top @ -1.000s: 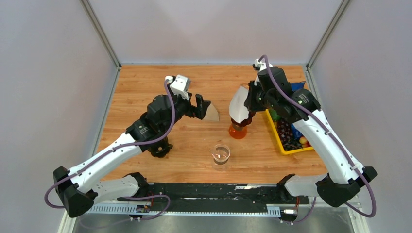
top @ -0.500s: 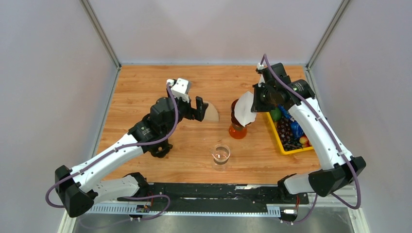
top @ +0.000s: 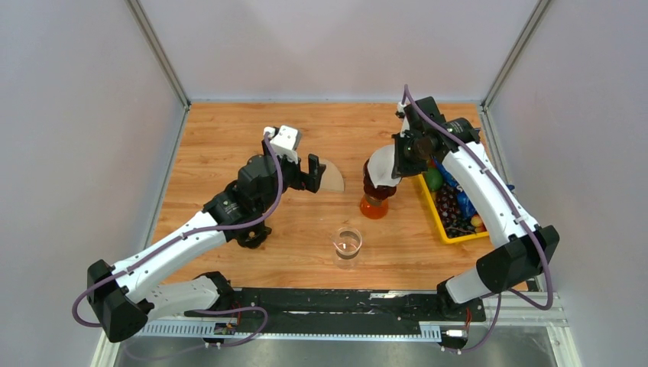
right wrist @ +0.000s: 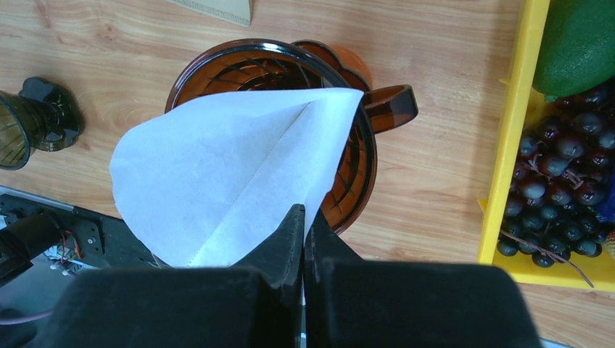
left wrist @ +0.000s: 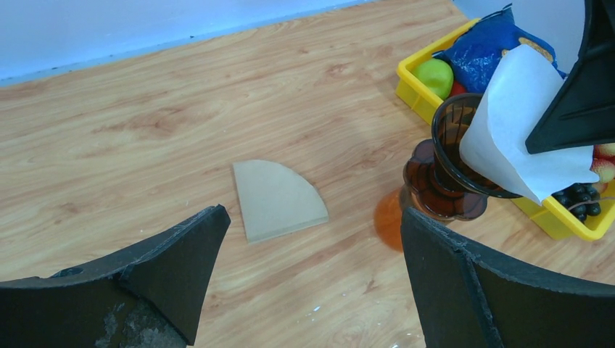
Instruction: Place the coffee filter in the dripper
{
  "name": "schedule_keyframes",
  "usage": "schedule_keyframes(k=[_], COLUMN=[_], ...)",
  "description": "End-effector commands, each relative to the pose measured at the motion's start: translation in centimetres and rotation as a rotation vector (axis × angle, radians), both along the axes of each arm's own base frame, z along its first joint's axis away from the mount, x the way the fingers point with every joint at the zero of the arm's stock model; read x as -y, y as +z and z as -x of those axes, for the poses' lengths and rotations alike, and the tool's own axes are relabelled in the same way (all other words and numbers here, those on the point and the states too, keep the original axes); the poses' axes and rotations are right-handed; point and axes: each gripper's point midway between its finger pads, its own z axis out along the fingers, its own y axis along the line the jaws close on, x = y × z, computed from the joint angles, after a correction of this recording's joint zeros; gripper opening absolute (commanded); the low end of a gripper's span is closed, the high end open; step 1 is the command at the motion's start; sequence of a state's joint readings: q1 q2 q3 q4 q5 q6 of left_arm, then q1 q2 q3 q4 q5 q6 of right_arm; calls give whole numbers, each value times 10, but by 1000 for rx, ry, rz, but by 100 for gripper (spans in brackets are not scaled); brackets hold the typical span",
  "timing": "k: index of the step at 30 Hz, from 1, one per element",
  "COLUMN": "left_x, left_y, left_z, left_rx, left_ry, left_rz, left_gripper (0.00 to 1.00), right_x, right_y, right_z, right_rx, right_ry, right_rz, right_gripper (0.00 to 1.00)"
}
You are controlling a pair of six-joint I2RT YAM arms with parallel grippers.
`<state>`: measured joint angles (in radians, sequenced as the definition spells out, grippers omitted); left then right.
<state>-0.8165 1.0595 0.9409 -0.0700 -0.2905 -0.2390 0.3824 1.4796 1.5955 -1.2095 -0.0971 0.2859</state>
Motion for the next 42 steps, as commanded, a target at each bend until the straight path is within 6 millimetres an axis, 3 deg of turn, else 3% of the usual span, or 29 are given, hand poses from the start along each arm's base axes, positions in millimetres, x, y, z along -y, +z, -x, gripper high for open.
schedule_keyframes(k=[1,11,14,20,32,36,42], left_x=[-3,-8,-9,-9,-7,-6,-8], left_y=[8,7,7,8,15,16,16], left_z=[-2,-2,-2,-1,2,3,3], left_rx=[36,37,37,39,50,50,53], left_ry=[9,30,32,24,4,-2,2], left_rz=[3,-6,-7,-3,6,9,4], left_gripper=[100,100,100,100,100,100,100], right_x=[0,-3,-4,-5,5,9,9], right_y=[0,-9,-6,7,32,44,76], right_z=[-12,-17,-18,-19,-20,-21,-23], right_rx=[29,9,14,43,112,150,236], right_ry=[9,7,6,-4,-52,-67,-74], right_rz=[8,14,8,-11,1,5,-28], right_gripper=[0,0,4,22,46,52,52])
